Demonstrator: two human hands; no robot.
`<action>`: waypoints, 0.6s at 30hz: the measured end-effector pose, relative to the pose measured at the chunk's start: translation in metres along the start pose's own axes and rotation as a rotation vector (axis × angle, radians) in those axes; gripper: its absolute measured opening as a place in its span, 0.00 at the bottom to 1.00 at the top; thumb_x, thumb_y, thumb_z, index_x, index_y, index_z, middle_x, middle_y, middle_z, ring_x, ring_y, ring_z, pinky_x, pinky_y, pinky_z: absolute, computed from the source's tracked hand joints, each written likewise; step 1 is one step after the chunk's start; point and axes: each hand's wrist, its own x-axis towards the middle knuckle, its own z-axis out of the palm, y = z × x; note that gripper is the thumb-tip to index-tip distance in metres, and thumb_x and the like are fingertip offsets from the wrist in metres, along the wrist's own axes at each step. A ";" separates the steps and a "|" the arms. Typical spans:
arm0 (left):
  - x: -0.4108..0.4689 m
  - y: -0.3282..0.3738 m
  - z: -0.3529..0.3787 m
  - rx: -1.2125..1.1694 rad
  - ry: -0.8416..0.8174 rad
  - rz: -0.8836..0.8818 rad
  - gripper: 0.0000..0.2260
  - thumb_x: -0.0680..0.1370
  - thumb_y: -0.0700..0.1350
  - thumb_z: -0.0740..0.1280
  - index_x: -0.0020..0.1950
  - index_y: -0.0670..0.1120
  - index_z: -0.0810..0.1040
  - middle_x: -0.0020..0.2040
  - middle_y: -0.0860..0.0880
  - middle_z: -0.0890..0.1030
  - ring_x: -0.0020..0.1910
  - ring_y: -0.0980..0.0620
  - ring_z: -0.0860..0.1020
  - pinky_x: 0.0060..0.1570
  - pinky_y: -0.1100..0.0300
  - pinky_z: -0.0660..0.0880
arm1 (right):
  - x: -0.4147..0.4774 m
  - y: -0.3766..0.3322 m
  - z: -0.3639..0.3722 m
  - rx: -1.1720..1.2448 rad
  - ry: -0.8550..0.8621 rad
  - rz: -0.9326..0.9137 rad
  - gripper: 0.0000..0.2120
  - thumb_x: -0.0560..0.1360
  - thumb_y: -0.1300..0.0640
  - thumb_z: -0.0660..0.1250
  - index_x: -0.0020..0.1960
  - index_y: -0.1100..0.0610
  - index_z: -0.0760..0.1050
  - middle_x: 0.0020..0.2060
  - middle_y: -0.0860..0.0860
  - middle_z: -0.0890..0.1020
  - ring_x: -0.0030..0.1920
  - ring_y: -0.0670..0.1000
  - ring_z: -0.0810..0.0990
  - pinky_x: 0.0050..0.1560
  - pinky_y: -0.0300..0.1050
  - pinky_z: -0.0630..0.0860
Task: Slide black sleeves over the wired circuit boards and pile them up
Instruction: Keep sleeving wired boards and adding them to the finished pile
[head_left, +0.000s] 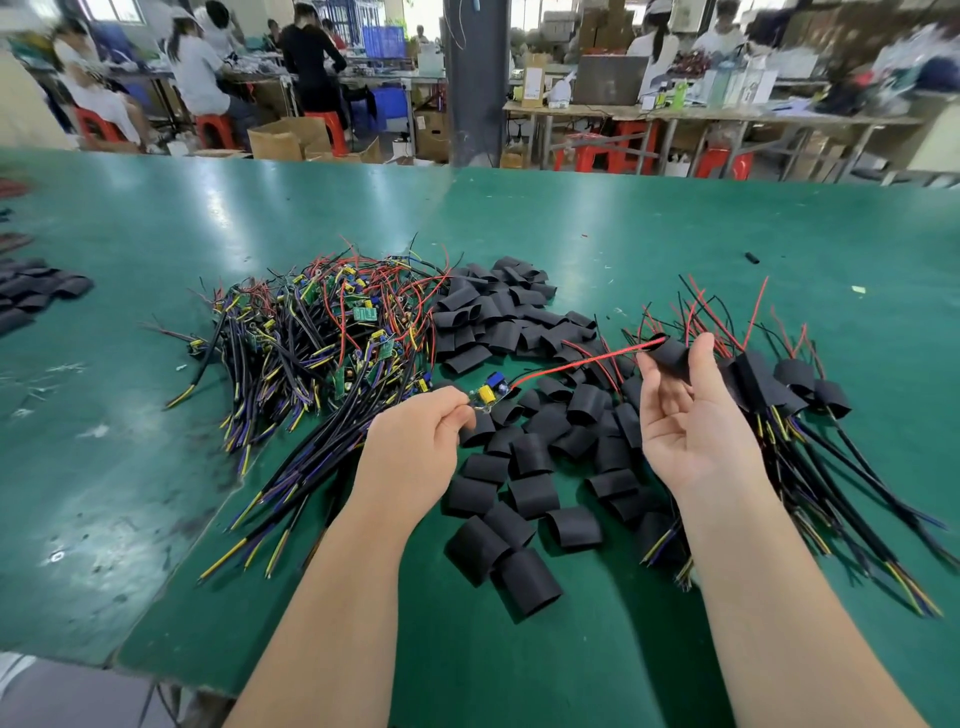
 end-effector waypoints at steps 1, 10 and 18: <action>0.000 0.000 0.000 -0.010 0.016 -0.008 0.10 0.81 0.41 0.61 0.40 0.43 0.77 0.32 0.48 0.76 0.35 0.48 0.74 0.39 0.51 0.72 | 0.000 0.000 0.000 -0.003 0.000 0.000 0.17 0.73 0.51 0.71 0.54 0.63 0.75 0.36 0.54 0.86 0.46 0.49 0.85 0.39 0.33 0.79; 0.000 -0.001 0.000 -0.028 0.036 0.016 0.10 0.80 0.41 0.61 0.40 0.44 0.77 0.32 0.48 0.75 0.34 0.48 0.73 0.38 0.48 0.73 | -0.004 0.001 0.002 0.026 -0.088 0.015 0.22 0.68 0.49 0.72 0.54 0.61 0.72 0.38 0.55 0.86 0.49 0.48 0.85 0.39 0.33 0.79; 0.000 0.000 0.000 0.012 0.000 0.032 0.11 0.80 0.43 0.59 0.41 0.44 0.77 0.32 0.50 0.75 0.35 0.48 0.73 0.39 0.52 0.72 | 0.000 -0.001 0.001 0.090 -0.029 0.062 0.13 0.72 0.52 0.71 0.47 0.62 0.75 0.44 0.57 0.86 0.45 0.51 0.86 0.34 0.33 0.79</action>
